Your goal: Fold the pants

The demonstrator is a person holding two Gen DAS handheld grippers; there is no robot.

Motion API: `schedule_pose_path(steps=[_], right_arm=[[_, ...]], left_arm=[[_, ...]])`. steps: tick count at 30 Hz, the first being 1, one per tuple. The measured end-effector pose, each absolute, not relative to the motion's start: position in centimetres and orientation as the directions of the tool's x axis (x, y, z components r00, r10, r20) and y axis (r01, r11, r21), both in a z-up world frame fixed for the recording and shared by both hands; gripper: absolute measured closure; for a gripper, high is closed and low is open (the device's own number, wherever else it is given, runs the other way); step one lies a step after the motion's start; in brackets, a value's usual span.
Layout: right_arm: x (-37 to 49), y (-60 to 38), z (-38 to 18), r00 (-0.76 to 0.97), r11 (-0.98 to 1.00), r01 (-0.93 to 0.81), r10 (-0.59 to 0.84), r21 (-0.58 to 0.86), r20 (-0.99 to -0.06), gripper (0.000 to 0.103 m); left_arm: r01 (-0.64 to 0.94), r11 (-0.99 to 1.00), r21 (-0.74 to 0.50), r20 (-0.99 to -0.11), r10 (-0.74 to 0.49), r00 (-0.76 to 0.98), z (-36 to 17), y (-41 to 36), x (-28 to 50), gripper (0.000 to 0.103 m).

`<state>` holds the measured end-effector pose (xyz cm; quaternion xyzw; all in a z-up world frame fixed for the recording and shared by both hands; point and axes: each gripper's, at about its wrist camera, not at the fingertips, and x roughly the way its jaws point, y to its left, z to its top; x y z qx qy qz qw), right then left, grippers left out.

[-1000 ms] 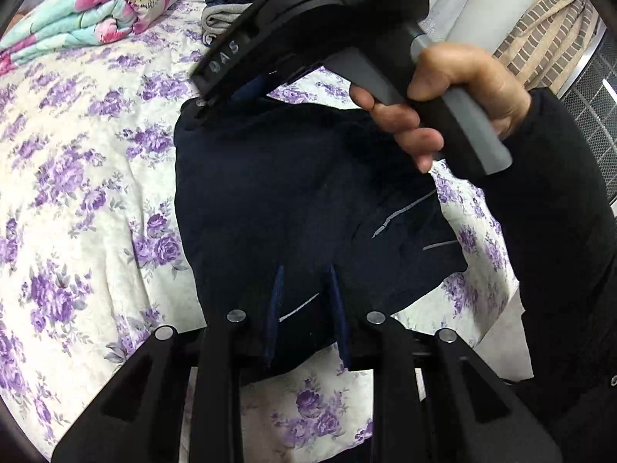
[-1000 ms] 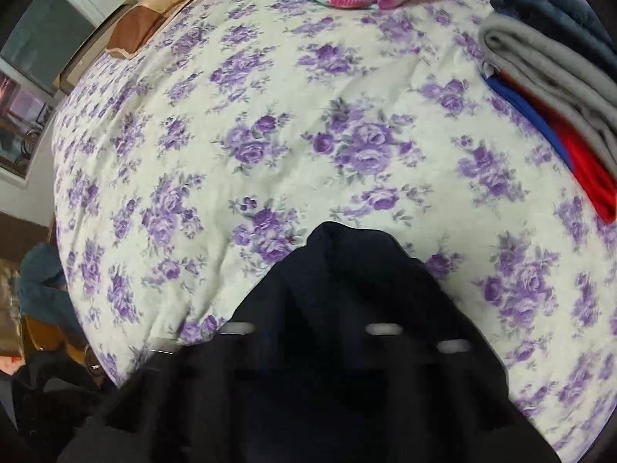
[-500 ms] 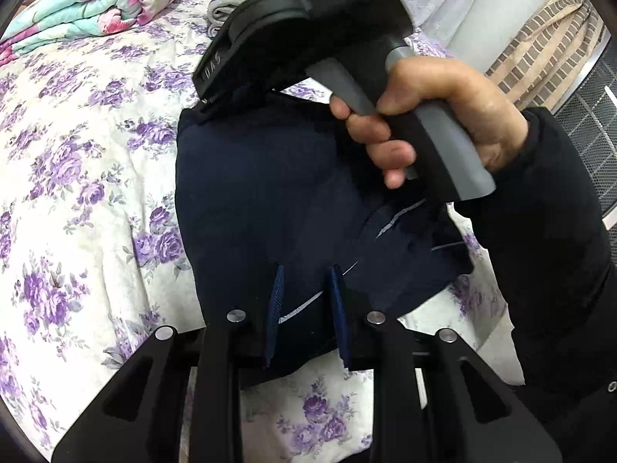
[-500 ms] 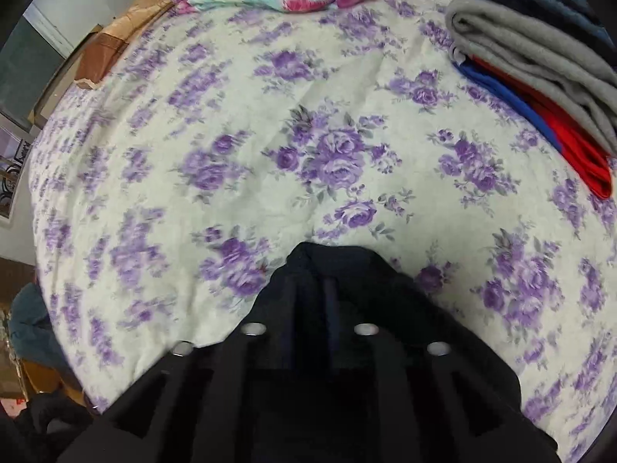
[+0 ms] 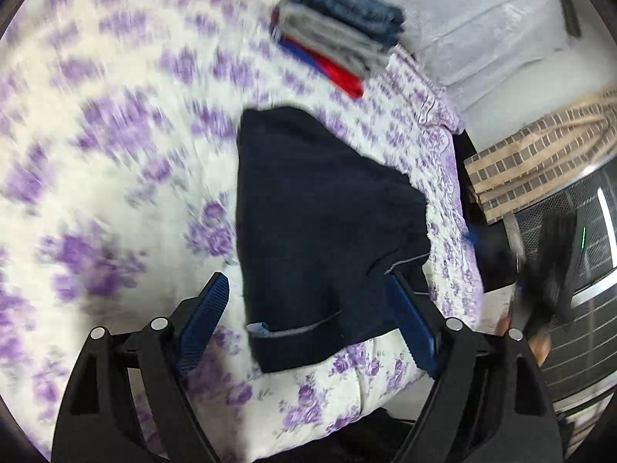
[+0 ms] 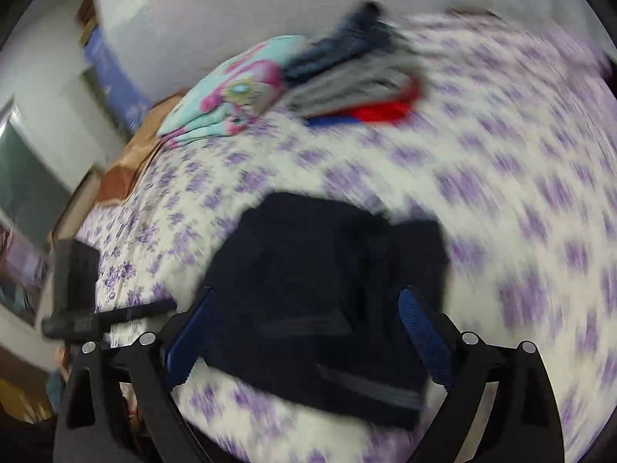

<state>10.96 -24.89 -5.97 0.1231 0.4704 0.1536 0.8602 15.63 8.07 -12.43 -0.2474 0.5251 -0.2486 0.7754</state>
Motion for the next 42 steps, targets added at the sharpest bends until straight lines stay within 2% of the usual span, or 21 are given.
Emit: schedule_pose_path(steps=[4,7,10,12,15,18,20,23,24,25,27,29,31,38,40,42], right_arm=[[6.3,-29.2,-9.2,0.538,0.922,0.025,0.314,0.387,-0.782,0.008],[5.7,-30.1,-10.3,0.542,0.905,0.084,0.309,0.416,-0.782,0.008],[7.0,-29.0,-9.9,0.554,0.921,0.059,0.290,0.384,-0.781,0.008],[8.5,-27.6,-9.9,0.544,0.932,0.015,0.296,0.361,-0.785,0.008],[11.2,-25.8,-10.5,0.519,0.926,-0.022,0.333,0.377,-0.787,0.008],[13.1,-24.7,-10.0,0.519,0.930,-0.035,0.329,0.365,-0.789,0.008],[13.8,-23.9,-9.9,0.517,0.944,-0.052,0.304,0.325,-0.800,0.008],[14.9,-22.5,-11.0,0.502,0.988,-0.044,0.148,0.145,-0.852,0.008],[15.2,-22.4,-11.9,0.479,0.993,-0.041,0.116,0.110,-0.870,0.004],[15.2,-22.9,-12.5,0.463,0.991,-0.033,0.130,0.130,-0.877,0.004],[15.5,-24.5,-13.5,0.414,0.966,0.004,0.233,0.258,-0.880,0.003],[16.1,-26.3,-14.4,0.356,0.918,0.048,0.353,0.394,-0.865,0.003],[16.3,-27.5,-14.9,0.334,0.879,0.077,0.421,0.470,-0.843,0.003],[15.5,-28.0,-15.6,0.270,0.865,0.095,0.454,0.493,-0.849,0.003],[15.7,-28.4,-16.5,0.258,0.829,0.120,0.506,0.547,-0.823,0.003],[16.1,-27.7,-17.3,0.264,0.756,0.093,0.609,0.648,-0.748,0.003]], left_arm=[[0.078,0.749,-0.658,-0.714,-0.654,0.252,-15.4,6.9,18.3,0.022],[0.092,0.736,-0.670,-0.711,-0.673,0.204,-16.6,5.1,19.8,0.024],[0.143,0.785,-0.602,-0.751,-0.618,0.231,-15.5,3.3,19.3,0.026],[0.151,0.796,-0.586,-0.758,-0.604,0.245,-15.3,3.2,19.0,0.034],[0.126,0.776,-0.618,-0.741,-0.629,0.236,-15.7,4.2,19.0,0.039],[0.131,0.771,-0.623,-0.739,-0.635,0.224,-16.0,4.4,19.1,0.039],[0.132,0.773,-0.621,-0.742,-0.633,0.219,-16.2,4.3,19.2,0.039],[0.138,0.771,-0.621,-0.742,-0.636,0.213,-16.3,4.0,19.4,0.039],[0.142,0.768,-0.624,-0.740,-0.639,0.209,-16.3,4.0,19.4,0.039],[0.146,0.767,-0.625,-0.740,-0.641,0.205,-16.4,4.0,19.4,0.039],[0.153,0.763,-0.628,-0.737,-0.647,0.197,-16.6,4.1,19.6,0.039],[0.163,0.754,-0.636,-0.730,-0.657,0.188,-16.6,4.0,19.8,0.039],[0.173,0.748,-0.641,-0.726,-0.664,0.178,-16.7,4.0,20.0,0.036],[0.186,0.722,-0.666,-0.703,-0.692,0.165,-16.8,3.8,20.7,0.028],[0.197,0.722,-0.663,-0.704,-0.691,0.165,-16.7,3.3,20.7,0.028],[0.200,0.722,-0.663,-0.700,-0.692,0.177,-16.4,3.0,20.7,0.029]])
